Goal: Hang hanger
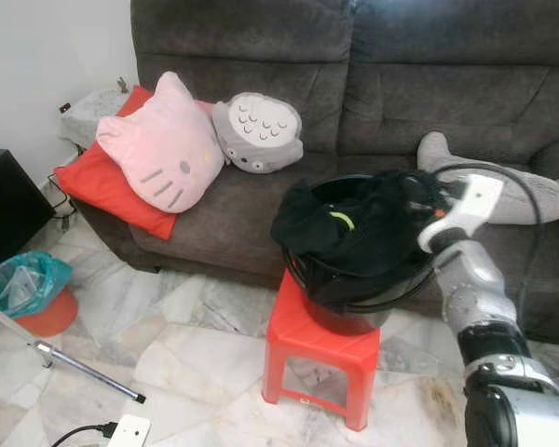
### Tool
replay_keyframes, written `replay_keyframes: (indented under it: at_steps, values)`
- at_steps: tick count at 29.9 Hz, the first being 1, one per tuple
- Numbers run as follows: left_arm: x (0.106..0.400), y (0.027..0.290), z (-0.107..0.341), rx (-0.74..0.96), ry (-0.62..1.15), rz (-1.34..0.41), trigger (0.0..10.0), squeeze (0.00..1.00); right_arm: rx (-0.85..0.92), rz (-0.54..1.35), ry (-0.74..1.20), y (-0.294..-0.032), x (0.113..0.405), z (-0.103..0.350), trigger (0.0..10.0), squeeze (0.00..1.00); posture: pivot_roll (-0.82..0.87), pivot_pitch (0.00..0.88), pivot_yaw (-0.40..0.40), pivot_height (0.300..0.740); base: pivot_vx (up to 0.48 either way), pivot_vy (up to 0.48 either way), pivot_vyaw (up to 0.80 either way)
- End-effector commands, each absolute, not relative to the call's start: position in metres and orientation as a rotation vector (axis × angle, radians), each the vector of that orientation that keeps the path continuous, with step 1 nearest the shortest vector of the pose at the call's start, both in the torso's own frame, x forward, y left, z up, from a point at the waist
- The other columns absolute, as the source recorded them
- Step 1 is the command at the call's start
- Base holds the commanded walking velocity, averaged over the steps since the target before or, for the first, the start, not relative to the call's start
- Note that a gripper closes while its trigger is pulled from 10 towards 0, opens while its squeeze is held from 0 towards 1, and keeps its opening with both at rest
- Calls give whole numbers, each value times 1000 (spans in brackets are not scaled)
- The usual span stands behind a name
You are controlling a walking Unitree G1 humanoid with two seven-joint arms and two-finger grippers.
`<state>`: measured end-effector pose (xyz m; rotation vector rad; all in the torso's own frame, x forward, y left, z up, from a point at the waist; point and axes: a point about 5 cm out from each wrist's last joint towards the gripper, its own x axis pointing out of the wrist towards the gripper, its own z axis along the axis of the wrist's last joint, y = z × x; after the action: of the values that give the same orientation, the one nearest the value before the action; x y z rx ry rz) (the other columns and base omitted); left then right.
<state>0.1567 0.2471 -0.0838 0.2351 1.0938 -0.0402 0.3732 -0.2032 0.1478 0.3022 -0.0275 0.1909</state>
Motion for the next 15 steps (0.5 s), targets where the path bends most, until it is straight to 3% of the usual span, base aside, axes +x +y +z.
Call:
replay_keyframes:
  at_steps: [1,6,15]
  values:
    - [154,251,-84,235,1105,-31,10000,0,291,235,-11,-192,375,146,10000,1000,-162,0,89,740,0,0,0]
    - [153,251,-84,231,1106,-34,10000,0,300,238,46,-185,365,126,10000,1000,-169,0,92,740,0,0,0]
    - [153,251,-84,232,1104,-32,10000,0,298,196,40,-195,354,118,10000,1000,-174,0,91,740,0,0,0]
